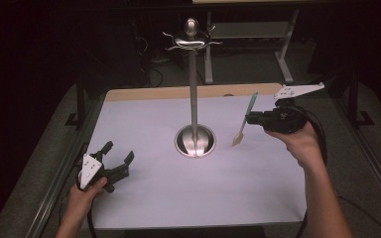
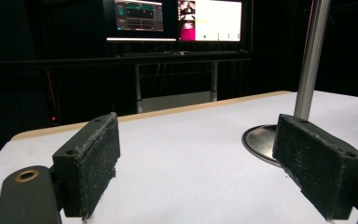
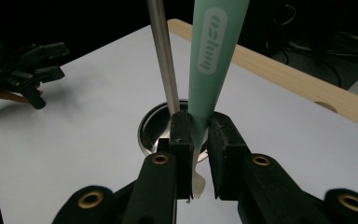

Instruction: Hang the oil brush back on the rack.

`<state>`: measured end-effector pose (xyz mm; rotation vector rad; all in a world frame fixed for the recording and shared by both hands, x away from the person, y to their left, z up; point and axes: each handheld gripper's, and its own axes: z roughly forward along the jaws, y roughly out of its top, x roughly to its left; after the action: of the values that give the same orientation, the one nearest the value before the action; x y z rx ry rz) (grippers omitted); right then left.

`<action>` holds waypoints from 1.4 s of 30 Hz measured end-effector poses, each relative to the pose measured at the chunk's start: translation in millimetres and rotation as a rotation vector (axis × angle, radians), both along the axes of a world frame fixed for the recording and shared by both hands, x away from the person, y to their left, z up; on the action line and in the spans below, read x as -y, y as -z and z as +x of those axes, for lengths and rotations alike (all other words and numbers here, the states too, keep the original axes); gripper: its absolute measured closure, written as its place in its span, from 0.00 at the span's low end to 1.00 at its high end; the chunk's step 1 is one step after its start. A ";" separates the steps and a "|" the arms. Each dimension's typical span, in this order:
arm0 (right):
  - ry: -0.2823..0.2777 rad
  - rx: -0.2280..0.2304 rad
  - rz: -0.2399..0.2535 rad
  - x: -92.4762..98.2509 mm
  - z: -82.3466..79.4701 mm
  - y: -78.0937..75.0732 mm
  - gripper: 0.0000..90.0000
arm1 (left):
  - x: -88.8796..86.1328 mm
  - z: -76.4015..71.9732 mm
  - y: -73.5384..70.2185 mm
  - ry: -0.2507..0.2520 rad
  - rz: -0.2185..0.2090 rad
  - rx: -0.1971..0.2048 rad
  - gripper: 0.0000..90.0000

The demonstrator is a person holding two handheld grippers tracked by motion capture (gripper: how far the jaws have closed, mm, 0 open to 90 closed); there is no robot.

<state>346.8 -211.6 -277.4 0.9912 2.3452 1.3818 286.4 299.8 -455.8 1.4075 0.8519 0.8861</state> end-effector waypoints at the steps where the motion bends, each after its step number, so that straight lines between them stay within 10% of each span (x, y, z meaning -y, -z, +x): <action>1: -0.005 0.005 0.009 -0.2 2.0 -4.9 0.89 | -0.1 0.0 0.0 0.000 0.000 0.000 0.16; 42: -0.067 0.103 0.002 -37.1 38.2 -91.9 0.89 | -0.3 -0.1 -0.1 0.001 0.002 -0.001 0.16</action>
<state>385.1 -174.5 -185.4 0.8287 2.3213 1.4235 286.3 300.1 -455.7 1.4103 0.8510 0.8857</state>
